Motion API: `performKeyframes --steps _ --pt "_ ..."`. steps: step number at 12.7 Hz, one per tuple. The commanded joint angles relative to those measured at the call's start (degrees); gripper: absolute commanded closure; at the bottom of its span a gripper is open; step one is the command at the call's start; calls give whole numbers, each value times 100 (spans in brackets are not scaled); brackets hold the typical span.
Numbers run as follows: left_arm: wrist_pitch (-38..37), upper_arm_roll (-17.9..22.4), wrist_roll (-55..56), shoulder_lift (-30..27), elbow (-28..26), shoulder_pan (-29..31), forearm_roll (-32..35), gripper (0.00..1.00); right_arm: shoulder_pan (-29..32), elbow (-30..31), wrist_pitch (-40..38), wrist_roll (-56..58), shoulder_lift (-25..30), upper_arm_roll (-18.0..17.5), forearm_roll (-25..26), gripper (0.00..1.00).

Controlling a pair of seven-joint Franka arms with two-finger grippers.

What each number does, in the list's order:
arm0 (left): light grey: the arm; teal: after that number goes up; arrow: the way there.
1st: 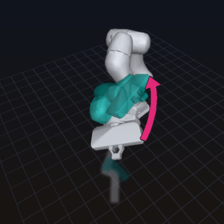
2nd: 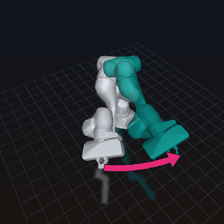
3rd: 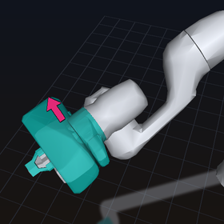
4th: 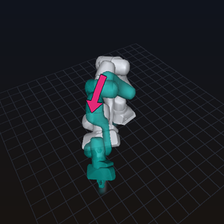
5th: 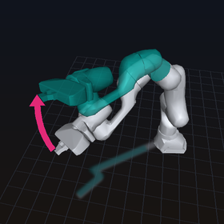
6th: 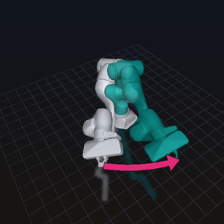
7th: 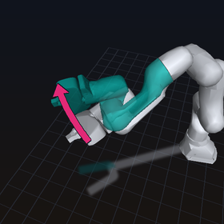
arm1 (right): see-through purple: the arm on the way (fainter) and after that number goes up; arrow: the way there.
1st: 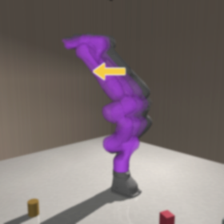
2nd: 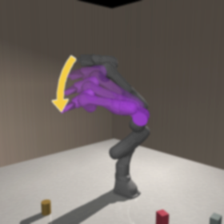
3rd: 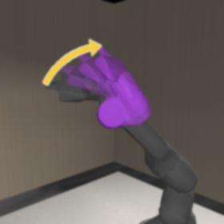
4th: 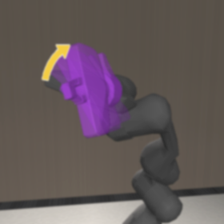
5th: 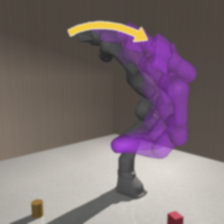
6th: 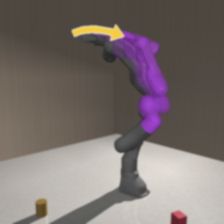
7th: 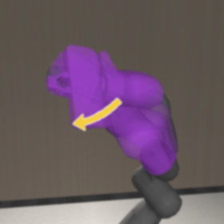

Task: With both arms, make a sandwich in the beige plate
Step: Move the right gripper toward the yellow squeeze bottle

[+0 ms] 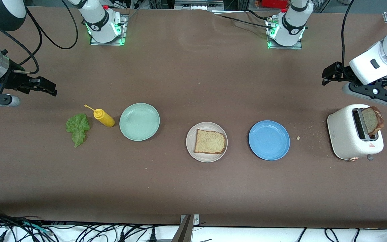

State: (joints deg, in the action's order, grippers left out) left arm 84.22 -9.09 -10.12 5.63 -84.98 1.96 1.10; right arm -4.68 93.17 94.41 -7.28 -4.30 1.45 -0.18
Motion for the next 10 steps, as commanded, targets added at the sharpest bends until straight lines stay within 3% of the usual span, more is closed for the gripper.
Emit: performKeyframes --steps 1,3,7,10 --pt "165 91 98 -263 -247 -161 127 0 -16 -1 42 78 -54 -13 -87 0" --pt "182 109 116 -377 -326 -187 118 0 -25 -10 42 87 -80 -30 -78 0" --pt "332 669 204 -632 -546 -468 -337 0 -77 -19 33 139 -89 -48 -78 0" --pt "340 698 212 -782 -731 -513 -304 0 -130 -1 -2 148 -71 -92 -87 0"
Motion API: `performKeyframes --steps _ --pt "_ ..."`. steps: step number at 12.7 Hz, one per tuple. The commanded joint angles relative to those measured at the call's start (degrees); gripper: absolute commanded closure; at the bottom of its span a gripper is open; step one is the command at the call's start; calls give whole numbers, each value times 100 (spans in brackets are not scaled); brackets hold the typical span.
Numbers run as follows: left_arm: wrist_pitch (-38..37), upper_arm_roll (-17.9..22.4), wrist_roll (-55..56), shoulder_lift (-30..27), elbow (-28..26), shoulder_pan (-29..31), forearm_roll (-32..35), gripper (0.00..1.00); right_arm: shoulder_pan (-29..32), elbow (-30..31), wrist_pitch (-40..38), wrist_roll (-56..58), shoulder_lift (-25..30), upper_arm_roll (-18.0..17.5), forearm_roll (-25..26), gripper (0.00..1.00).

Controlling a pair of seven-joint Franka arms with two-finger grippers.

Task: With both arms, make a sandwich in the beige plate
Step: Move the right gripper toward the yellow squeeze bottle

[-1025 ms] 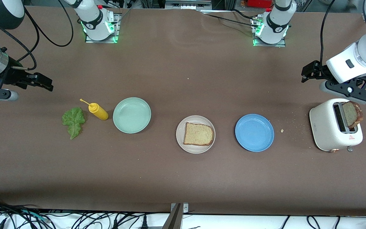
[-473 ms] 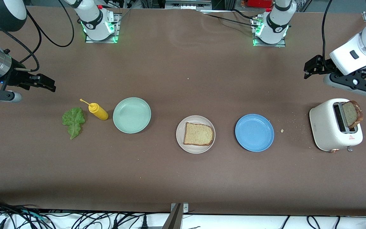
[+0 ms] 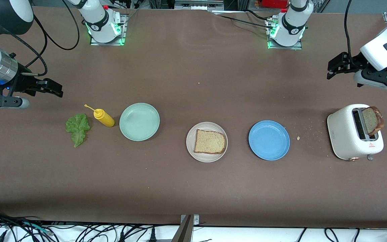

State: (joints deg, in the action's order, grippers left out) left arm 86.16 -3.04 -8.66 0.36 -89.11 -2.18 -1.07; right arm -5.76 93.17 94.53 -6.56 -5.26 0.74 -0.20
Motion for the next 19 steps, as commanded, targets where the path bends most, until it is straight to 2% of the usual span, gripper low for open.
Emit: performKeyframes --steps 1,5,7,12,19 --pt "130 67 75 -264 -309 -72 -78 0 -22 -10 -22 102 34 -73 -95 0" --pt "-98 -169 163 -256 -239 -90 185 0 39 104 13 1049 157 -153 -235 0" --pt "-125 -329 163 -247 -195 -90 432 0 101 201 -4 1540 201 -153 -533 0" --pt "-152 -303 93 -256 -195 -63 432 0 233 438 22 3043 210 -153 -1070 0" --pt "-178 -285 67 -247 -195 -55 424 0 453 439 -31 4775 166 -144 -1333 0"
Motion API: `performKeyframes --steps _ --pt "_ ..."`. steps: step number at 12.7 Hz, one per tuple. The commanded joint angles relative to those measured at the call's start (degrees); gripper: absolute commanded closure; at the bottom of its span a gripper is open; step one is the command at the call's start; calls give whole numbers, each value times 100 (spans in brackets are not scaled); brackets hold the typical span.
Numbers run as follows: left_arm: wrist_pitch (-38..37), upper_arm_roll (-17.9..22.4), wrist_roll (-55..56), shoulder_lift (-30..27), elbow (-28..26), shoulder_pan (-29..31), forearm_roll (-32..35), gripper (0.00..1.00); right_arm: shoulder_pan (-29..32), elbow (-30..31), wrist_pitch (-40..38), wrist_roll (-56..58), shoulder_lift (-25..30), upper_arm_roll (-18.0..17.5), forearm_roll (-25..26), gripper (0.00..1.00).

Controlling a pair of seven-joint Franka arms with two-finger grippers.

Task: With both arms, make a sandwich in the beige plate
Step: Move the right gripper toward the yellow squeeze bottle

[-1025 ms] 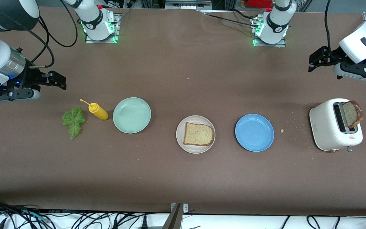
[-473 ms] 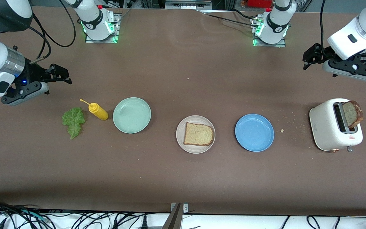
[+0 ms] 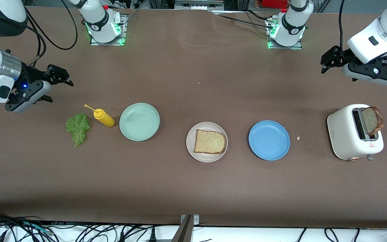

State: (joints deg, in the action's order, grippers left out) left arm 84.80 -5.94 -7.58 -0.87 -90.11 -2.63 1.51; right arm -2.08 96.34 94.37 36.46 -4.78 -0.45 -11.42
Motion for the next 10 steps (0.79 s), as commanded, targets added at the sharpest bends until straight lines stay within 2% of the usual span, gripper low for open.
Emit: performKeyframes --steps 1,6,10 --pt "-43 5 -42 -124 -95 -9 157 0 111 122 -16 729 109 -25 -342 0" --pt "-52 23 -50 -133 -103 -9 156 0 313 122 -24 1758 -49 -25 -746 0" --pt "-87 23 -50 -116 -86 -9 130 0 603 113 -77 2751 -260 27 -1423 0"
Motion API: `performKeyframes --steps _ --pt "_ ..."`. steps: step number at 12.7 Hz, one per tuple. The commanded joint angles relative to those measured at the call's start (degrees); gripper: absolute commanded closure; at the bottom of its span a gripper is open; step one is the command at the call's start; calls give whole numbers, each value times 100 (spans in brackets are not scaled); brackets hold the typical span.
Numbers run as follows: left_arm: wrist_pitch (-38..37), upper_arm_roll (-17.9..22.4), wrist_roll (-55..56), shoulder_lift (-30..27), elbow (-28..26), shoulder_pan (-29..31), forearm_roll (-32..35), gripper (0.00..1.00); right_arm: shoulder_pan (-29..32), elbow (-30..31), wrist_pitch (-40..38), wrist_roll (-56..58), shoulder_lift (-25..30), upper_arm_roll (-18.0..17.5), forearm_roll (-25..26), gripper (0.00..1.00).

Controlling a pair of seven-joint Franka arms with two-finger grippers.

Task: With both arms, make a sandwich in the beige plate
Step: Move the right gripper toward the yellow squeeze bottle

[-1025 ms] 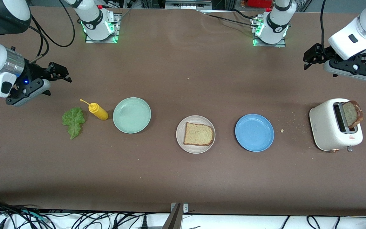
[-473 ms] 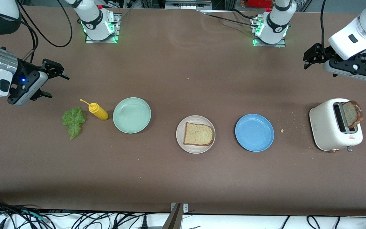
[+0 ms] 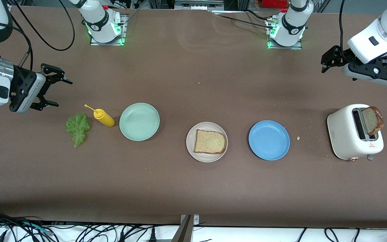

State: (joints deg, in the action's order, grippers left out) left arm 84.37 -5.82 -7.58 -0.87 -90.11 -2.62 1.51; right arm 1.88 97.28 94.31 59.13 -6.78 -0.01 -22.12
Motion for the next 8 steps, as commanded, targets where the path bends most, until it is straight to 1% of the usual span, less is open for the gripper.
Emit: performKeyframes --steps 1,3,6,8 --pt "-44 19 -50 -115 -86 7 130 0 277 19 -131 546 -61 -16 -398 0" --pt "-44 10 -42 -115 -86 16 130 0 313 36 -141 913 -113 -17 -416 0" --pt "-44 10 -42 -115 -86 16 130 0 611 89 -211 1862 -376 -16 -828 0" --pt "-44 10 -42 -115 -86 16 130 0 769 89 -290 2582 -648 -16 -1126 0"
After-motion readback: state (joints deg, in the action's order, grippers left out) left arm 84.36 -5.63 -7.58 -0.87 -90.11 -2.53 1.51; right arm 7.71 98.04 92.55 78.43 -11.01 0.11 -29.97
